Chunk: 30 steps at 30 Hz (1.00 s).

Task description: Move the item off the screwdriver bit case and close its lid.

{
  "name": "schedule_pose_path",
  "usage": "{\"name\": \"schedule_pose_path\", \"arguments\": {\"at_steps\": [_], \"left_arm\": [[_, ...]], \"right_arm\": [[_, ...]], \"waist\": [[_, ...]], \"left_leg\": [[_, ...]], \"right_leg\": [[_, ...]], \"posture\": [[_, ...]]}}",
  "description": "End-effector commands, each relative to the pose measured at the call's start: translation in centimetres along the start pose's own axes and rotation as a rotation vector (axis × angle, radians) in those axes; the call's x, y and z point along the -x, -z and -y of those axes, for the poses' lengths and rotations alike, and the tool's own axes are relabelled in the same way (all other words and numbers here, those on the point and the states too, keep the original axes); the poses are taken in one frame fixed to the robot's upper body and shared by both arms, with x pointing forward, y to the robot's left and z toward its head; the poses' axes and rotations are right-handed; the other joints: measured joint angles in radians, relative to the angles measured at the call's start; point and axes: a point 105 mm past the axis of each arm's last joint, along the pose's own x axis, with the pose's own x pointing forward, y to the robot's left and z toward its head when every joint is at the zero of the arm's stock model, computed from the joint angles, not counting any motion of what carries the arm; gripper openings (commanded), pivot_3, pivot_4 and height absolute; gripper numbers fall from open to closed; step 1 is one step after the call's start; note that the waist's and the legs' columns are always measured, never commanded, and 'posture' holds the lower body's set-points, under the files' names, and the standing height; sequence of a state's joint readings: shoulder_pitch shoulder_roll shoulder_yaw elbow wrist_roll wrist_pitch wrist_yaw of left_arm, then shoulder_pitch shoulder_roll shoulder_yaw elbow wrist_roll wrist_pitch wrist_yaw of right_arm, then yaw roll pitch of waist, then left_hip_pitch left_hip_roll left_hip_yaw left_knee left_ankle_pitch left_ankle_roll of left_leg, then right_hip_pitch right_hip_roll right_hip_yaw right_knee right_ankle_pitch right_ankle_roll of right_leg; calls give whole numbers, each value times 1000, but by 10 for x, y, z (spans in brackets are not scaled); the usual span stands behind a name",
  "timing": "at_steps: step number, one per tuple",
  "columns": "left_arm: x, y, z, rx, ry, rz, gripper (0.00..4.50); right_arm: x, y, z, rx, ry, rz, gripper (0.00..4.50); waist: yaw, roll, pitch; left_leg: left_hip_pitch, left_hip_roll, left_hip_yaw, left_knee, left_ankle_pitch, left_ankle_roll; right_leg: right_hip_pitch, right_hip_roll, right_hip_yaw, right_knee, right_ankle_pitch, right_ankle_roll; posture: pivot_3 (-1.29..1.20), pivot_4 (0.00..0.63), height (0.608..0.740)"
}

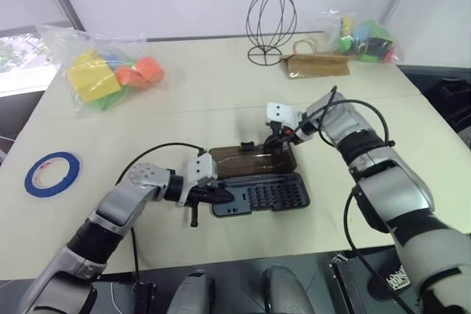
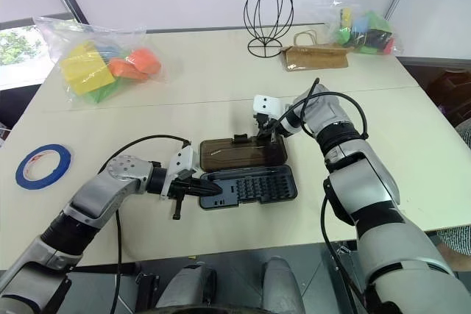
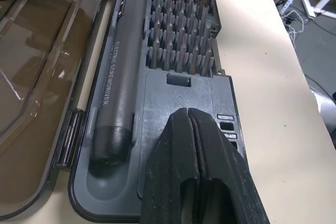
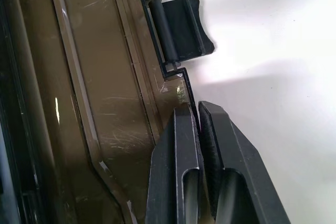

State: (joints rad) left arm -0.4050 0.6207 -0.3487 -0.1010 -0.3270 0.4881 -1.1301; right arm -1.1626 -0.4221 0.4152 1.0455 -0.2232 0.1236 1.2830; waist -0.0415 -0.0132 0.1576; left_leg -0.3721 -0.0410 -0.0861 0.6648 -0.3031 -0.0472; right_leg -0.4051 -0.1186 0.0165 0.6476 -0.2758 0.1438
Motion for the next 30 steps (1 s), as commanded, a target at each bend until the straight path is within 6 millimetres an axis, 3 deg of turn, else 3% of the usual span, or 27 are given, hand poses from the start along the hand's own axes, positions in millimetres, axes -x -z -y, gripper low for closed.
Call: {"name": "schedule_pose_path", "arguments": {"at_steps": [1, 6, 10, 18, 25, 30], "left_arm": [[0, 10, -1, 20, -17, -36, 0], [0, 8, -5, 33, -45, -13, 0], [3, 3, -9, 46, -85, 17, 0], [16, -19, -35, 99, -239, 138, 0], [55, -57, -74, 233, -462, 391, 0], [92, -54, -99, 346, -605, 485, 0]], "right_arm": [[-8, 26, -9, -69, -32, -62, 51], [-2, 14, 0, 76, 50, -48, 51], [17, -6, 11, 256, 200, -4, 51], [44, -32, -16, 402, 343, 94, 51], [42, -38, -34, 429, 395, 114, 51], [43, -49, -38, 472, 420, 138, 51]], "waist": [[0, 0, 0], [0, 0, 0], [0, 0, 0], [1, 1, 1], [0, 0, 2], [-1, 0, 2]], "left_leg": [[0, 0, 0, 0, 0, 0], [0, 0, 0, 0, 0, 0], [0, 0, 0, 0, 0, 0], [-3, 0, -1, 0, 0, 0], [-4, 0, 0, 0, 0, 1], [-3, 0, 0, -1, -1, 1]], "right_leg": [[0, 0, 0, 0, 0, 0], [0, 0, 0, 0, 0, 0], [-1, 0, 0, 0, 0, 0], [-5, 0, 2, 0, 0, 0], [-5, 0, 2, 0, 0, 0], [-6, 0, 2, -1, 0, 0]], "posture": [[0, 150, 740], [0, 150, 740], [0, 150, 740], [0, 150, 740], [0, 150, 740], [0, 150, 740]]}}
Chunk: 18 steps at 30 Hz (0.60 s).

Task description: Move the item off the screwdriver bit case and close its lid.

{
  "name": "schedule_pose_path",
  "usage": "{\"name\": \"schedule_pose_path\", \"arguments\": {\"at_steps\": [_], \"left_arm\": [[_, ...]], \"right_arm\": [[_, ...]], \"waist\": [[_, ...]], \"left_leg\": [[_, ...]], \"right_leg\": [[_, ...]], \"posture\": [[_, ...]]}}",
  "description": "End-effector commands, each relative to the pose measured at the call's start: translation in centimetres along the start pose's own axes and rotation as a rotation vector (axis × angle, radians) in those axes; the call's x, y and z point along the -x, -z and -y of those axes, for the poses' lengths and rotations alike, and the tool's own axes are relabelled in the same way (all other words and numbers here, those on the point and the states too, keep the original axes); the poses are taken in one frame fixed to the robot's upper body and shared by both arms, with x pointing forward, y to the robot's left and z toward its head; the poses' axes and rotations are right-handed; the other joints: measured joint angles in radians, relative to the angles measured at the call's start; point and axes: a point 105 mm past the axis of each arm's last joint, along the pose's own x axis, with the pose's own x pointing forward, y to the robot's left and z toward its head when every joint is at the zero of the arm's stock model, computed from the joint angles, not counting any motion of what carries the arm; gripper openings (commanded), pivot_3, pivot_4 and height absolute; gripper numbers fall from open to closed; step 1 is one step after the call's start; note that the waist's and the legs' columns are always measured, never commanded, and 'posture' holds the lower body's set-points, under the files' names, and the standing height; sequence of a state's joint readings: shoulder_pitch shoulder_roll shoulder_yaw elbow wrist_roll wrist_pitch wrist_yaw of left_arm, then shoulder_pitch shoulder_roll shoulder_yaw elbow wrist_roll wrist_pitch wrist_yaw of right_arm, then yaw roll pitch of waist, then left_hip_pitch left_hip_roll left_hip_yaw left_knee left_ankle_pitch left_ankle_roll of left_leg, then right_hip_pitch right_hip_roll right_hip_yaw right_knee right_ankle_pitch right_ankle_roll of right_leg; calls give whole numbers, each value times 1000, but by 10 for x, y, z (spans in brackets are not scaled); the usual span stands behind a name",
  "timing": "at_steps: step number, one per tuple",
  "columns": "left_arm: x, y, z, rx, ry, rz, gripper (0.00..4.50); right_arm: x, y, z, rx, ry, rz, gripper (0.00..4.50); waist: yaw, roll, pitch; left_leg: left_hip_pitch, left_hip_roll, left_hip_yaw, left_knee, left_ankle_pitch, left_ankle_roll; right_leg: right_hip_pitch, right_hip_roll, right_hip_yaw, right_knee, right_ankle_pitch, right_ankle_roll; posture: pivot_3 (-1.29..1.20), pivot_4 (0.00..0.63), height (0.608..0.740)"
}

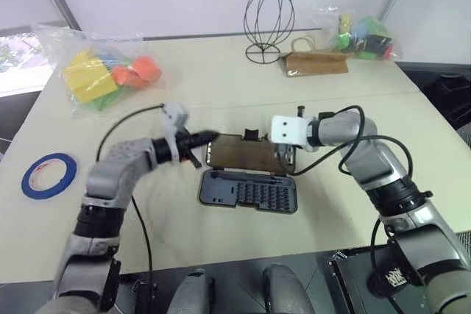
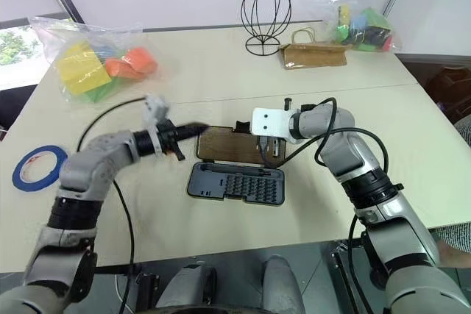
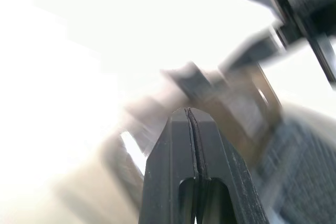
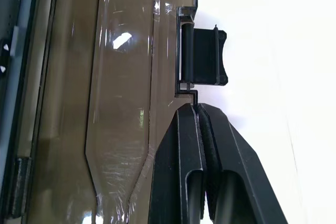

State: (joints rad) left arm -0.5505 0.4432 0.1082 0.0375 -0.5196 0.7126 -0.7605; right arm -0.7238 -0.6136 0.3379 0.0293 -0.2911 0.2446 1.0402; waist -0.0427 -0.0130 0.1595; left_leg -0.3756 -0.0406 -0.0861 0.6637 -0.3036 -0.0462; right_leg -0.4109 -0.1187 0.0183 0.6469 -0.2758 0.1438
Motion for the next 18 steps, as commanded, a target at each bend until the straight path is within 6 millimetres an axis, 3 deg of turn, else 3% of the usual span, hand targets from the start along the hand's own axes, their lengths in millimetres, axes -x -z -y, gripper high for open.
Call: {"name": "schedule_pose_path", "arguments": {"at_steps": [1, 9, 12, 16, 18], "left_arm": [[15, -9, -25, 46, -98, 44, 0], [25, 15, -56, 13, -193, -65, 0], [18, 24, -46, -17, -124, -109, 0], [7, 17, -2, -27, 93, -104, 0], [6, 17, 7, -39, 131, -114, 0]], "right_arm": [[5, -18, 8, 61, 50, 43, 51], [5, -22, 10, 77, 53, 53, 51], [3, -16, 10, 18, 43, 46, 51], [3, -4, 17, -155, 17, 35, 51], [3, -2, 18, -199, 4, 30, 51]], "waist": [[0, 0, 0], [8, 0, 0], [9, -1, 0], [6, -1, 1], [5, -1, 1]], "left_leg": [[0, 0, 0, 0, 0, 0], [0, -1, 0, 0, 0, 0], [0, -1, 0, 0, 0, 0], [-1, 0, 0, 0, 0, 0], [-1, 0, 0, 0, 0, 0]], "right_leg": [[0, 0, 0, 0, 0, 0], [0, 0, 0, -1, 0, 0], [0, 0, 0, -1, 0, 0], [0, 0, 0, -1, 0, 0], [0, 0, 0, -1, 0, 0]], "posture": [[0, 150, 740], [0, 150, 740], [0, 150, 740], [0, 150, 740], [0, 150, 740]]}}
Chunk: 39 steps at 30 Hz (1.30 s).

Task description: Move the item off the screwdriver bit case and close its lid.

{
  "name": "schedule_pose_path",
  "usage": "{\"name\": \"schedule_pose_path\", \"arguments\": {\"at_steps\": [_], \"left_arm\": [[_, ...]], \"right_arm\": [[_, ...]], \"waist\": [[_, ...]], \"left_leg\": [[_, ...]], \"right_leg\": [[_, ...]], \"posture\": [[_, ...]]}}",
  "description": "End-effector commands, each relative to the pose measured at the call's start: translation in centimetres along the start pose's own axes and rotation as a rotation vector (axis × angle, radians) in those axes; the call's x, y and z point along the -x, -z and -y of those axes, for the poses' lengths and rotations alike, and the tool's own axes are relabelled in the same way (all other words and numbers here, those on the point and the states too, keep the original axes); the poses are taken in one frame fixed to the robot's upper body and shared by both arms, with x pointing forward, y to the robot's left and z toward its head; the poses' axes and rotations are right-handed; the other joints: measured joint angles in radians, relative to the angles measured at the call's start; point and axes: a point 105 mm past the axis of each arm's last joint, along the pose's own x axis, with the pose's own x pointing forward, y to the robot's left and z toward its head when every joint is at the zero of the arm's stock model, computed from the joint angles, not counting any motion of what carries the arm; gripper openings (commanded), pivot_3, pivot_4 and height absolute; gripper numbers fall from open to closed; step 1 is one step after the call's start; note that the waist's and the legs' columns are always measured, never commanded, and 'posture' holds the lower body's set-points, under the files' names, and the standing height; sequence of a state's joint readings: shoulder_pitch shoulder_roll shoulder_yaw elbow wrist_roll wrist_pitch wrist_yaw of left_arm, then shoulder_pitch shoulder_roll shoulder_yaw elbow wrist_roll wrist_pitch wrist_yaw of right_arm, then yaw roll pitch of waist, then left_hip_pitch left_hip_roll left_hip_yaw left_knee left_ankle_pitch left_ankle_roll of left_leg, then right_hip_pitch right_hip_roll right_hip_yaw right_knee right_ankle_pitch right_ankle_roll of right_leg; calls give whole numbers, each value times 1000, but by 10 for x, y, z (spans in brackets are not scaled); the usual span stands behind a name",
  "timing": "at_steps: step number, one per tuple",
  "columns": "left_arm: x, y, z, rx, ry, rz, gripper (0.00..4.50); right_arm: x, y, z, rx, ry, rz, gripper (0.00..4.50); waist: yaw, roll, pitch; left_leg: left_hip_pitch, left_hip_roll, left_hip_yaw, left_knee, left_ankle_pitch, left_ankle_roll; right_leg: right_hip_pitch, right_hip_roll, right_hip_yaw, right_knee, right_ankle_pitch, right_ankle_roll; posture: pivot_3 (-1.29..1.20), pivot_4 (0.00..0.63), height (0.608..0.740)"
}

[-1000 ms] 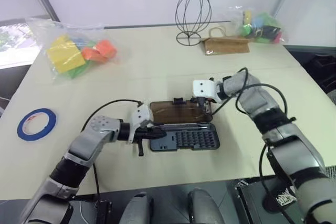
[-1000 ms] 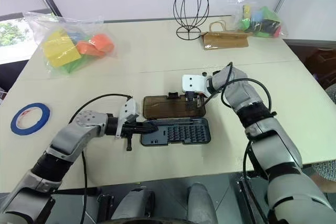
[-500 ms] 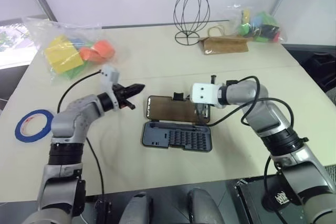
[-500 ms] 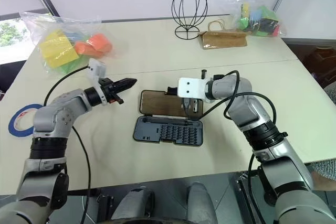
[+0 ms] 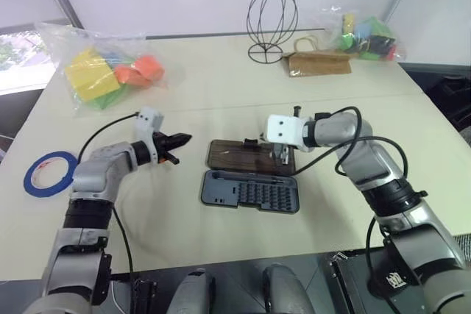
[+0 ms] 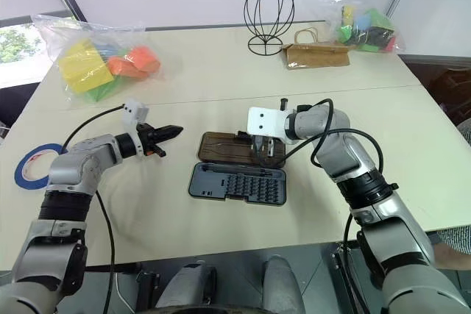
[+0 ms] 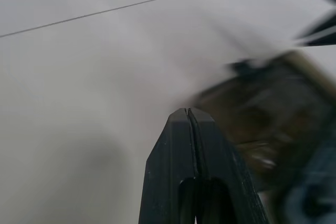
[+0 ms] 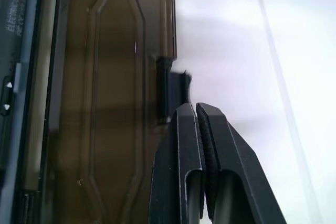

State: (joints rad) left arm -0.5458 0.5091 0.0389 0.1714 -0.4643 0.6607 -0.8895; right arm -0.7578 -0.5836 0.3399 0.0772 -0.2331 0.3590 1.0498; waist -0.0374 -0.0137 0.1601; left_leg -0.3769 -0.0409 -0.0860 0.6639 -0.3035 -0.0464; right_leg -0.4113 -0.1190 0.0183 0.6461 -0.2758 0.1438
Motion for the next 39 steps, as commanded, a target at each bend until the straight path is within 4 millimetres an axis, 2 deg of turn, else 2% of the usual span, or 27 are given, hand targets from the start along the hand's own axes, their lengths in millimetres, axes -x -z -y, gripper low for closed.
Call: {"name": "schedule_pose_path", "arguments": {"at_steps": [1, 3, 6, 9, 11, 16, 32, 35, 39], "left_arm": [[0, -12, 24, -56, 108, 4, 0], [3, 0, 40, -84, 198, -66, 0], [9, 16, 53, -106, 276, -158, 0], [17, 31, 57, -137, 318, -241, 0], [19, 38, 57, -155, 324, -272, 0], [17, 45, 55, -162, 329, -290, 0], [11, 56, 56, -198, 330, -310, 0], [12, 57, 57, -196, 330, -309, 0], [12, 60, 59, -195, 334, -313, 0]], "right_arm": [[10, -5, 16, -55, 21, 20, 51], [10, -1, 16, -101, 4, 15, 51], [7, 6, 13, -168, -31, 6, 51], [3, 13, 13, -218, -42, -6, 859], [1, 16, 14, -243, -37, -6, 1763], [-6, 25, 21, -260, -11, -31, 4462], [-17, 39, 13, -345, -39, -56, 4462], [-18, 43, 11, -364, -51, -69, 3109], [-20, 47, 6, -372, -79, -82, 962]], "waist": [[-1, 0, 0], [-5, 0, 0], [-8, 1, 0], [-6, 1, 1], [-4, 1, 1], [-2, 1, 1], [-5, 1, 1], [-5, 1, 1], [-5, 1, 1]], "left_leg": [[0, 0, 0, 0, 0, 0], [0, 0, 0, 0, 0, 0], [1, 0, 0, -2, 0, 0], [0, 0, 1, -2, 0, 0], [0, 0, 1, -1, 0, 0], [0, 0, 1, -1, 0, 0], [1, 0, 1, -1, 0, 0], [1, 0, 1, -1, 0, 0], [1, 0, 1, -1, 0, 0]], "right_leg": [[0, 0, 0, 0, 0, 0], [0, 0, 0, 0, 0, 0], [-1, 0, 1, 0, 0, 0], [-1, 0, 1, 0, 0, 0], [-1, 0, 1, 0, 0, 0], [-1, 0, 1, 0, 0, 0], [0, 0, 1, 0, 0, 0], [0, 0, 1, 0, 0, 0], [0, 0, 1, 0, 0, 0]], "posture": [[0, 150, 740], [0, 150, 740], [0, 150, 740], [0, 150, 740], [0, 150, 740], [0, 150, 740], [0, 150, 740], [0, 150, 740], [0, 150, 740]]}}
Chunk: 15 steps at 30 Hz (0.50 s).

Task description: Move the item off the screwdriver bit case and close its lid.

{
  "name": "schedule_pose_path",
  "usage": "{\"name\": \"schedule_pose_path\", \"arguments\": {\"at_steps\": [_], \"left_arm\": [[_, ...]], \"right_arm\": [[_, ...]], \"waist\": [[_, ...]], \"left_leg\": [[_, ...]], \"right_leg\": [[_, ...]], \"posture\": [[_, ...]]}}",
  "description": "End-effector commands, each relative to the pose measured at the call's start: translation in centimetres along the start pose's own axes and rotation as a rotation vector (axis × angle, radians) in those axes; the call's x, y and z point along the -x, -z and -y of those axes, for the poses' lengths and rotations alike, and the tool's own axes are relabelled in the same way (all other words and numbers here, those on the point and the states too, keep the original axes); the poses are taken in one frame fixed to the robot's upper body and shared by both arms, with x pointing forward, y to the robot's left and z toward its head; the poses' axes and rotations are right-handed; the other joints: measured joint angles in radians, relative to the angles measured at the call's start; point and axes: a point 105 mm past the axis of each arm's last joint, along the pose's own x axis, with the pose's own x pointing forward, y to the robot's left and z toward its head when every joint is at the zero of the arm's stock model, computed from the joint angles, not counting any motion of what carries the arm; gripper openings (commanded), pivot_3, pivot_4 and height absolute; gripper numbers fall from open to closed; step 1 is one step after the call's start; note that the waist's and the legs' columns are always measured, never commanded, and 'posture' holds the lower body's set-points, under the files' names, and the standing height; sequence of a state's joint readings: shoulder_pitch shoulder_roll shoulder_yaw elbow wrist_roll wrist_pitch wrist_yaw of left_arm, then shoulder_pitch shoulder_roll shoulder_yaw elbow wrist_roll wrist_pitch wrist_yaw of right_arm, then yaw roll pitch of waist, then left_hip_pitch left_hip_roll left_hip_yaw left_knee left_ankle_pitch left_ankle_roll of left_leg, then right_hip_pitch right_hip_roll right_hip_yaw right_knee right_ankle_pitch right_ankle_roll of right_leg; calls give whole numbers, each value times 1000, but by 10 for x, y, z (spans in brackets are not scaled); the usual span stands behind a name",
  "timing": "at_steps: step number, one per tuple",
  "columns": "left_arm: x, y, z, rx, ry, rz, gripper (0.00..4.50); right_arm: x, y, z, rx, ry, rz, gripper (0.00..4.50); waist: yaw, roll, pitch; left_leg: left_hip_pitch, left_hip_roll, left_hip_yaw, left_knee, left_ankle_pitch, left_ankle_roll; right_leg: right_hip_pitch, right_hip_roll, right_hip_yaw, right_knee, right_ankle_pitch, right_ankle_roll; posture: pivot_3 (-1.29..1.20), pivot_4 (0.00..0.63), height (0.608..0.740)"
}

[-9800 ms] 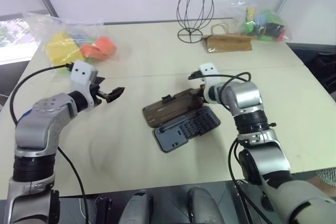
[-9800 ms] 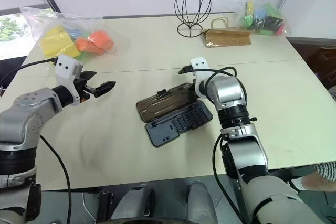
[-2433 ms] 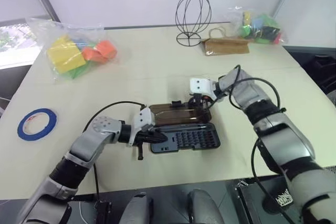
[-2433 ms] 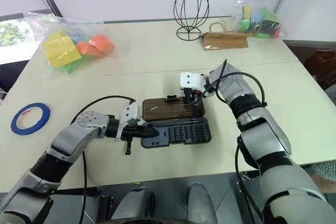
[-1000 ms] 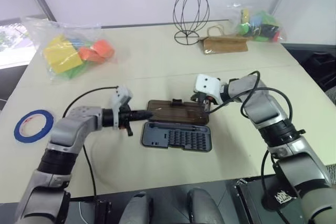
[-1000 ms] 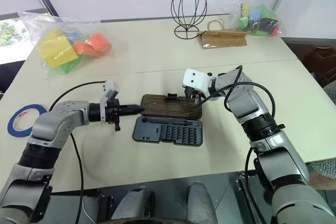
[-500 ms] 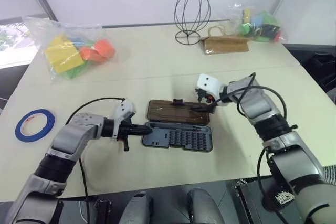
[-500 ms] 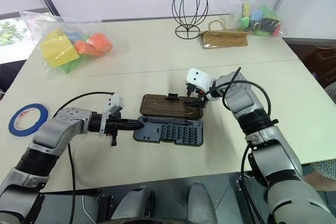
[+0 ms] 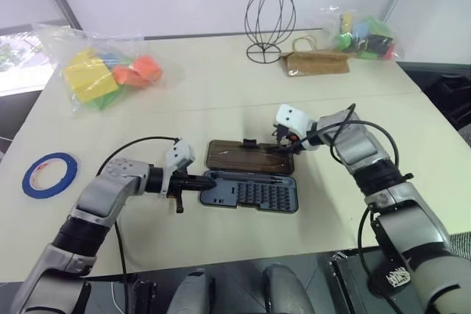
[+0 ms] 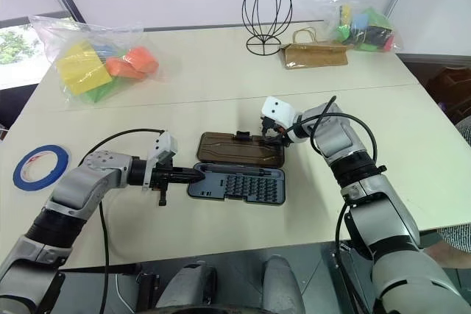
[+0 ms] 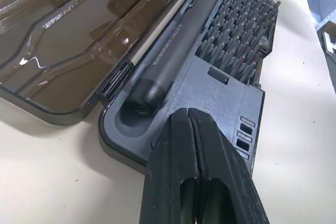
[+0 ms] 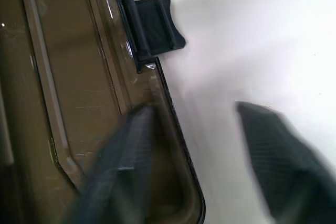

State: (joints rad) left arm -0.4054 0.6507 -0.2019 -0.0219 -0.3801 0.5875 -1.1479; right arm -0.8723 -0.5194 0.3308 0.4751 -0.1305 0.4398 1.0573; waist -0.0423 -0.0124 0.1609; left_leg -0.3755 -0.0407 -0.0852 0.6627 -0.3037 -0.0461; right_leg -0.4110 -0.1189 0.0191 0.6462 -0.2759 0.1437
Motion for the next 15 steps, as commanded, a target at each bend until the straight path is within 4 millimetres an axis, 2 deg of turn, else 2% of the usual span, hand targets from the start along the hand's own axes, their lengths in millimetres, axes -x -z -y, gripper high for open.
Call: {"name": "schedule_pose_path", "arguments": {"at_steps": [1, 2, 11, 15], "left_arm": [[-2, 5, 3, -6, 0, -19, 0], [-2, 5, 3, -7, -1, -18, 0], [-2, 3, 0, -12, -12, -10, 0], [-3, 2, -1, -11, -15, -5, 0]], "right_arm": [[-1, 3, 0, 3, -9, -20, 517], [-2, 5, -2, 9, -21, -27, 62], [-3, 7, -10, 51, -64, -43, 62], [-1, -10, -9, 173, -39, 6, 62]], "waist": [[0, 0, 0], [0, 0, 0], [-1, 0, -1], [-1, 0, -1]], "left_leg": [[0, 0, 0, 0, 0, 0], [1, 0, 0, 0, 0, 0], [2, 0, -1, 0, -2, 4], [2, 0, -1, 0, -2, 4]], "right_leg": [[0, 0, 0, 0, 0, 0], [1, 0, 0, 0, 0, 0], [2, 1, 0, 0, 0, 0], [2, 1, 0, 0, 0, 0]], "posture": [[0, 150, 740], [0, 150, 740], [0, 150, 740], [0, 150, 740]]}}
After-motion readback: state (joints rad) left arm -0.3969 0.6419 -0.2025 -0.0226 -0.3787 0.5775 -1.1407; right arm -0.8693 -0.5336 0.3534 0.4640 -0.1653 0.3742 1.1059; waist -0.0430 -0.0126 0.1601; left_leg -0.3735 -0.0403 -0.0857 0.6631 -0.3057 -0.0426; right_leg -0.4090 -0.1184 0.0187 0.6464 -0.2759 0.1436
